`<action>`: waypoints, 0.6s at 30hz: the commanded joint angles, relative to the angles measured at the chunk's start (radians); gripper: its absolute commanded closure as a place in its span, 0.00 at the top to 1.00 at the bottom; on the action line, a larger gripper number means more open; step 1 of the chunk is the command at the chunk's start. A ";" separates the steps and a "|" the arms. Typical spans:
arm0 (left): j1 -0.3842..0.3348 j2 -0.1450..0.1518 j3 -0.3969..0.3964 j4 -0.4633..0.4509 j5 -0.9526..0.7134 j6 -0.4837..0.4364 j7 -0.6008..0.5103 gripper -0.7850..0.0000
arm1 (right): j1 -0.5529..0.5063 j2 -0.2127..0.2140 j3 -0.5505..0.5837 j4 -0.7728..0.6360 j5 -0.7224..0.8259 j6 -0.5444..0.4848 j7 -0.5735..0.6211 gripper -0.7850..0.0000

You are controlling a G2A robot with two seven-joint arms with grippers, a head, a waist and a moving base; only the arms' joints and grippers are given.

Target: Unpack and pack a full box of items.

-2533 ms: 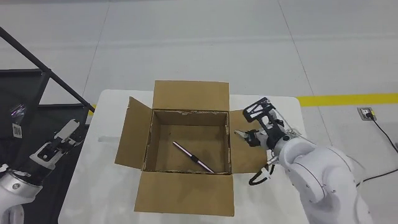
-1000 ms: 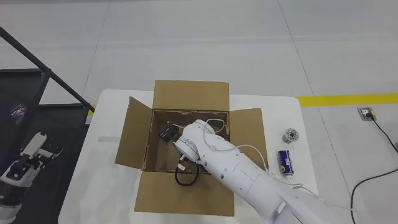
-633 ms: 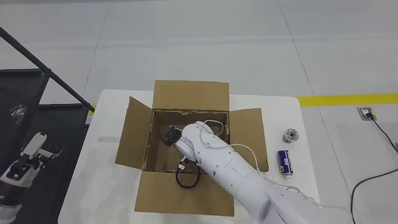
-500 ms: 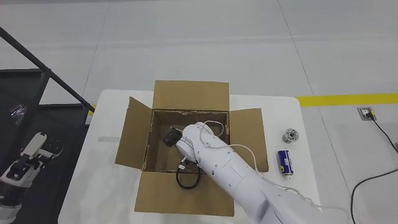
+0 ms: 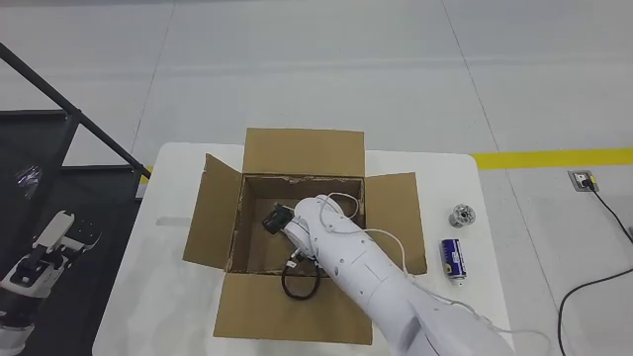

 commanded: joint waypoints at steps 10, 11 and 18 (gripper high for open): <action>0.000 0.000 0.000 0.000 0.000 0.000 0.000 1.00 | 0.013 -0.004 0.010 -0.007 -0.021 -0.042 -0.042 0.00; 0.000 0.000 0.000 0.000 0.000 0.000 0.000 1.00 | 0.014 -0.003 0.010 -0.010 -0.028 -0.035 -0.045 0.00; 0.000 0.000 0.000 0.000 0.000 0.000 0.000 1.00 | 0.004 0.016 0.016 -0.093 -0.075 0.028 -0.059 0.00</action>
